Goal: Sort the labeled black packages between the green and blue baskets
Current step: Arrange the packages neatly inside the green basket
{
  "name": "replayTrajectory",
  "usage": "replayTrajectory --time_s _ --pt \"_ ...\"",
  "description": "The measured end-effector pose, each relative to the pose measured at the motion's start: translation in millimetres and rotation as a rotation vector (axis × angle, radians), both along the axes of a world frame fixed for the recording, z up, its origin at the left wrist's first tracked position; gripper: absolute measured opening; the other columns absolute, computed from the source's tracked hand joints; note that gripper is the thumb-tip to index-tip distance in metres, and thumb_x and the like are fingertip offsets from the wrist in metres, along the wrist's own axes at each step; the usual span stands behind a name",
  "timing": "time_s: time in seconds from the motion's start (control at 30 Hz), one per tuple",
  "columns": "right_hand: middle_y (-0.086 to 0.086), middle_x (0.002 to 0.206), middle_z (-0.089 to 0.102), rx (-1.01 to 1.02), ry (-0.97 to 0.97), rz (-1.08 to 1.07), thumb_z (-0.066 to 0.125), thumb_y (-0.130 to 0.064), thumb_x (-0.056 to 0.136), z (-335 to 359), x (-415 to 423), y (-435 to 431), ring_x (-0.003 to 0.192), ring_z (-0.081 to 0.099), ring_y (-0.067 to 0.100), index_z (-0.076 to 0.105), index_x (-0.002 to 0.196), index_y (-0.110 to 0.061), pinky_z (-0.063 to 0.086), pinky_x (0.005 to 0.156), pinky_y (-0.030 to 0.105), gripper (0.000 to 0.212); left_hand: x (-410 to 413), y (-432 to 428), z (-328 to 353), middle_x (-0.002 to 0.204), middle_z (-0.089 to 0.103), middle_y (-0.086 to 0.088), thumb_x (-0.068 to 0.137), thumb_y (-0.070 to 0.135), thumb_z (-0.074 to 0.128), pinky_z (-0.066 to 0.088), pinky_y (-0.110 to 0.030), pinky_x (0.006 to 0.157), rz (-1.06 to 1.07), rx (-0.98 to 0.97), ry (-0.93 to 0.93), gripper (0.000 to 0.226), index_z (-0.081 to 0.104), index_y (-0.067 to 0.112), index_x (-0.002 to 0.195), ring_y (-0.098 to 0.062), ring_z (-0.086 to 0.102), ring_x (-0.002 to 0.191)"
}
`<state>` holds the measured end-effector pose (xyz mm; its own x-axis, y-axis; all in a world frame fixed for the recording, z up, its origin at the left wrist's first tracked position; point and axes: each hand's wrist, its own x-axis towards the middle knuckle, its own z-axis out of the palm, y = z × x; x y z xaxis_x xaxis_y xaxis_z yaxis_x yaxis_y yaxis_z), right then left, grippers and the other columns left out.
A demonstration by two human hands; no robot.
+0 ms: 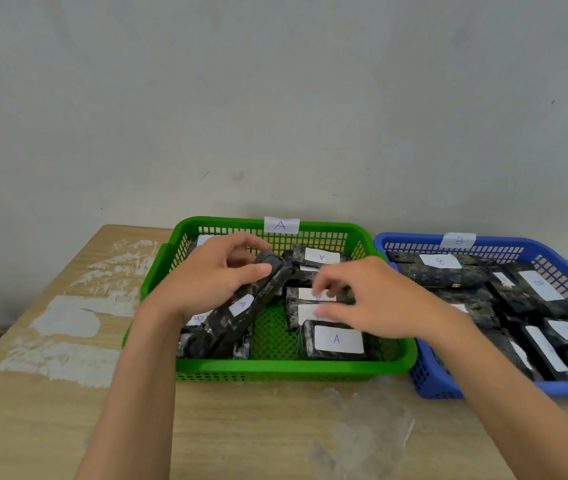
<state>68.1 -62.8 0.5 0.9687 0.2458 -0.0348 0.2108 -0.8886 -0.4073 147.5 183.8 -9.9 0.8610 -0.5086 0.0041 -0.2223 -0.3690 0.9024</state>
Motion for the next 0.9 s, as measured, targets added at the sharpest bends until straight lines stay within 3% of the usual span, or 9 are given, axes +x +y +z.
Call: replayTrajectory --time_s 0.1,0.17,0.3,0.4,0.47,0.6,0.7,0.8,0.9 --pt "-0.015 0.099 0.077 0.452 0.041 -0.145 0.079 -0.068 0.070 -3.6 6.2 25.3 0.086 0.074 0.000 0.051 0.127 -0.044 0.058 0.075 0.028 0.068 -3.2 -7.7 3.5 0.090 0.076 0.002 0.094 0.027 0.071 0.055 -0.034 0.074 0.057 -0.152 -0.026 0.021 0.068 0.033 0.114 -0.008 0.068 0.076" --pt "-0.015 0.103 0.078 0.527 0.080 -0.162 0.084 -0.069 0.064 -12.5 11.1 41.6 0.092 0.074 0.002 0.042 0.135 -0.047 0.059 0.084 0.033 0.086 -5.9 -13.0 5.2 0.094 0.078 0.000 0.094 0.021 0.072 0.062 -0.039 0.073 0.105 -0.265 0.003 0.019 0.068 0.027 0.113 -0.018 0.074 0.087" --pt "-0.014 0.113 0.075 0.686 -0.064 -0.242 0.090 -0.050 0.064 -24.7 17.5 55.1 0.100 0.073 0.006 0.053 0.125 -0.043 0.058 0.094 0.043 0.071 -5.1 -14.8 5.7 0.102 0.078 -0.001 0.097 0.023 0.068 0.064 -0.039 0.078 0.113 -0.375 0.007 0.021 0.067 0.025 0.117 -0.017 0.075 0.094" --pt "-0.007 0.107 0.078 0.906 -0.113 -0.413 0.091 -0.045 0.068 -14.0 26.7 37.2 0.089 0.078 0.014 0.055 0.119 -0.040 0.063 0.084 0.048 0.063 3.3 5.6 1.5 0.110 0.075 0.012 0.095 0.039 0.068 0.057 -0.035 0.090 0.037 -0.041 -0.071 0.021 0.066 0.039 0.116 -0.003 0.070 0.101" --pt "-0.008 0.103 0.078 0.970 -0.143 -0.465 0.089 -0.040 0.073 -2.7 33.3 17.3 0.087 0.078 0.014 0.060 0.114 -0.041 0.063 0.082 0.049 0.051 8.5 19.8 -4.2 0.113 0.071 0.014 0.086 0.035 0.080 0.053 -0.040 0.099 -0.048 0.260 -0.033 0.030 0.067 0.038 0.113 -0.006 0.066 0.107" --pt "-0.012 0.097 0.076 0.809 -0.256 -0.501 0.091 -0.042 0.067 9.5 37.7 -9.4 0.085 0.075 0.004 0.069 0.115 -0.042 0.063 0.077 0.036 0.053 10.2 18.1 -13.1 0.120 0.058 0.008 0.069 0.016 0.093 0.050 -0.042 0.098 -0.147 0.632 0.082 0.059 0.064 0.032 0.118 -0.017 0.058 0.114" --pt "-0.012 0.095 0.077 0.697 -0.266 -0.502 0.097 -0.037 0.062 8.9 41.9 -14.9 0.083 0.073 0.000 0.064 0.122 -0.037 0.058 0.075 0.029 0.068 9.9 8.3 -18.8 0.114 0.053 0.005 0.066 0.006 0.093 0.052 -0.041 0.090 -0.114 0.653 0.076 0.061 0.062 0.032 0.113 -0.022 0.057 0.107" --pt "-0.023 0.088 0.075 0.532 -0.260 -0.442 0.095 -0.034 0.067 3.2 50.4 -14.9 0.083 0.067 -0.012 0.062 0.112 -0.038 0.045 0.069 0.016 0.056 10.5 8.2 -21.6 0.114 0.057 0.004 0.068 0.006 0.091 0.051 -0.037 0.084 -0.100 0.644 0.043 0.055 0.065 0.031 0.110 -0.023 0.059 0.105" --pt "-0.021 0.109 0.070 0.314 -0.271 -0.330 0.089 -0.032 0.077 -3.0 58.2 -12.0 0.097 0.065 -0.003 0.065 0.121 -0.039 0.041 0.077 0.016 0.050 14.1 14.6 -19.4 0.112 0.064 0.002 0.078 0.009 0.084 0.048 -0.025 0.069 -0.038 0.573 -0.072 0.034 0.071 0.033 0.099 -0.012 0.063 0.089"
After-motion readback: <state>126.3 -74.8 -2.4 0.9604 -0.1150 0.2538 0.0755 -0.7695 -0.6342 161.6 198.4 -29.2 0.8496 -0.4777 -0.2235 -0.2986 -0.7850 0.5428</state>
